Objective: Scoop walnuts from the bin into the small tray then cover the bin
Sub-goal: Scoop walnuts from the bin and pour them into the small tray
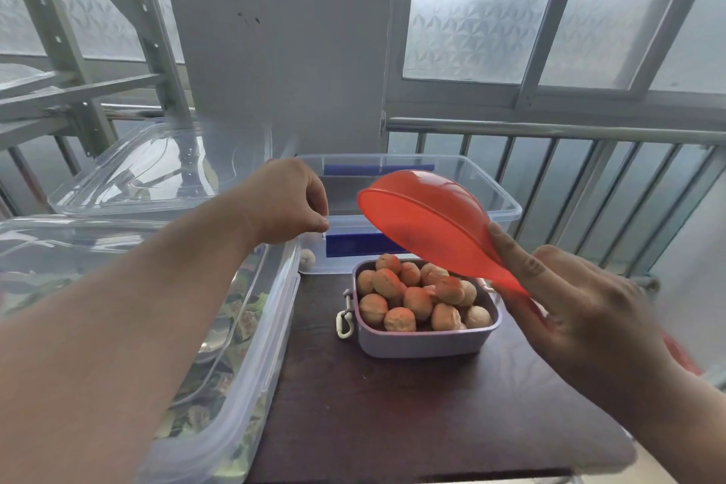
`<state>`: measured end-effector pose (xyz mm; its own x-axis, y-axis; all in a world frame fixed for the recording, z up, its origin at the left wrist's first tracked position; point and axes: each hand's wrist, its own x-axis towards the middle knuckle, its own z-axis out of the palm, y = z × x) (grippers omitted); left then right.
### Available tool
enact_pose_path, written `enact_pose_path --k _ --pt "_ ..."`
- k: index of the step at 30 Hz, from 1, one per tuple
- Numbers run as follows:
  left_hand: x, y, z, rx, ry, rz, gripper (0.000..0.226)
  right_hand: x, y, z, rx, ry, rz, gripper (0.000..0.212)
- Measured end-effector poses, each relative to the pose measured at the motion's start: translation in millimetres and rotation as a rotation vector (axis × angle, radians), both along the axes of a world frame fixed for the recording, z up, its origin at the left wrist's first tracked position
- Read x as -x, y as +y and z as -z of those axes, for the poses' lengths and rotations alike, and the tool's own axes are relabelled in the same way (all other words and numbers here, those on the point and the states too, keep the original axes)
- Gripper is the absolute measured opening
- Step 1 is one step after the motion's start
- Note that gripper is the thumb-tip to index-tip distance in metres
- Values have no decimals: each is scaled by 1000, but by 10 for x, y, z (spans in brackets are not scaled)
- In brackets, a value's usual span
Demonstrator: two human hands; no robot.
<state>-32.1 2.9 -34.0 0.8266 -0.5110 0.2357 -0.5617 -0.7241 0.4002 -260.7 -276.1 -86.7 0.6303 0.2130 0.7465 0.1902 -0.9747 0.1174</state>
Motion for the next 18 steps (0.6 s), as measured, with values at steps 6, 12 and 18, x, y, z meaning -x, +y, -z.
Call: enact_pose_path --k 6,12,18 --pt "14 4 -8 3 7 -2 2 -19 -4 5 -50 25 -22 58" --pt "18 5 -7 -1 24 0 2 -82 19 -119 -407 76 -39 85" --pt "12 12 -11 -12 27 -8 0 -466 -12 -450 -724 171 102 70"
